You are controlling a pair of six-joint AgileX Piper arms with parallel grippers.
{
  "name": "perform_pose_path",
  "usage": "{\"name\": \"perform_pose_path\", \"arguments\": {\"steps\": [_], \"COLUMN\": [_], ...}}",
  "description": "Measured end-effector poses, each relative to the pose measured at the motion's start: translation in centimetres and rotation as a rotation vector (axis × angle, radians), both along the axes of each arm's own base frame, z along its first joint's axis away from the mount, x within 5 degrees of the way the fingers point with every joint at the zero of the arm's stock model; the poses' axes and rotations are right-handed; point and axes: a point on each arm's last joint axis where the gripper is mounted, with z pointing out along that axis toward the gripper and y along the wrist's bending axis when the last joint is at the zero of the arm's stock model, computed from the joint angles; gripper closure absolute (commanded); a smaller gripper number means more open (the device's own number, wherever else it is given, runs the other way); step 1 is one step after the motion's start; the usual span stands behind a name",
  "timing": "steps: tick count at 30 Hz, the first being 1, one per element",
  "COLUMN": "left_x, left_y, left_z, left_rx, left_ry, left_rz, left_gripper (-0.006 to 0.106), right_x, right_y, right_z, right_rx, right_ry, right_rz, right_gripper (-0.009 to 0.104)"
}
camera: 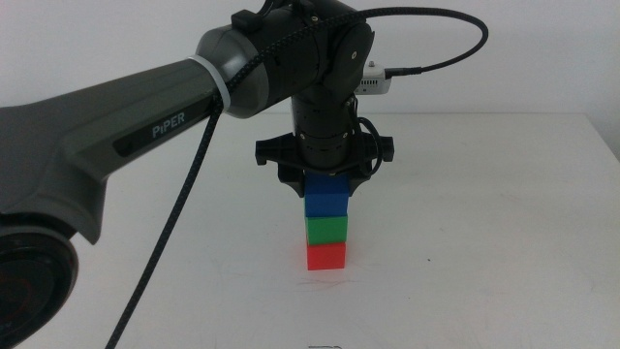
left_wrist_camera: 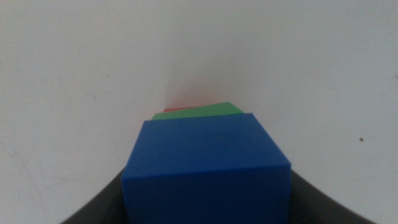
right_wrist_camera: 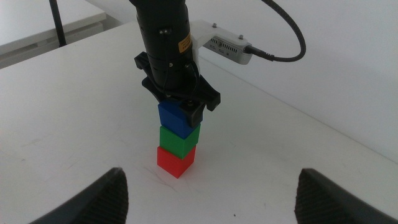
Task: Stack red cubes first, then green, then blue cubes in a specific spot.
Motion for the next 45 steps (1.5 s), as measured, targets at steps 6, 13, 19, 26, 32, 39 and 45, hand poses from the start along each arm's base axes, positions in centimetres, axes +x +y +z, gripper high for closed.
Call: {"name": "perform_pose_path", "arguments": {"steps": [6, 13, 19, 26, 32, 39, 45], "left_x": [0.3, 0.4, -0.5, -3.9, -6.0, -11.3, -16.9], "left_y": [0.2, 0.2, 0.9, 5.1, 11.0, 19.9, 24.9], "left_z": [-0.1, 1.2, 6.6, 14.7, 18.0, 19.2, 20.1], "left_rx": [0.044, 0.033, -0.052, -0.045, -0.001, 0.068, 0.081], "left_ry": [-0.025, -0.065, -0.185, -0.405, -0.489, -0.587, -0.761], "left_rz": [-0.045, -0.067, -0.083, -0.168, -0.178, -0.131, -0.022], "left_gripper": [0.007, 0.007, 0.007, 0.007, 0.007, 0.007, 0.007], "right_x": [0.0, 0.0, 0.0, 0.0, 0.0, 0.0, 0.0], "right_y": [0.0, 0.0, 0.0, 0.0, 0.0, 0.0, 0.0], "right_z": [0.0, 0.0, 0.0, 0.0, 0.0, 0.0, 0.0], "right_rx": [0.0, 0.0, 0.0, 0.0, 0.0, -0.004, -0.004], "right_ry": [0.0, 0.0, 0.0, 0.0, 0.0, -0.002, -0.002], "right_rz": [0.0, 0.0, 0.0, 0.0, 0.0, -0.002, -0.002], "right_gripper": [0.017, 0.017, 0.017, 0.017, 0.017, 0.017, 0.017]}}
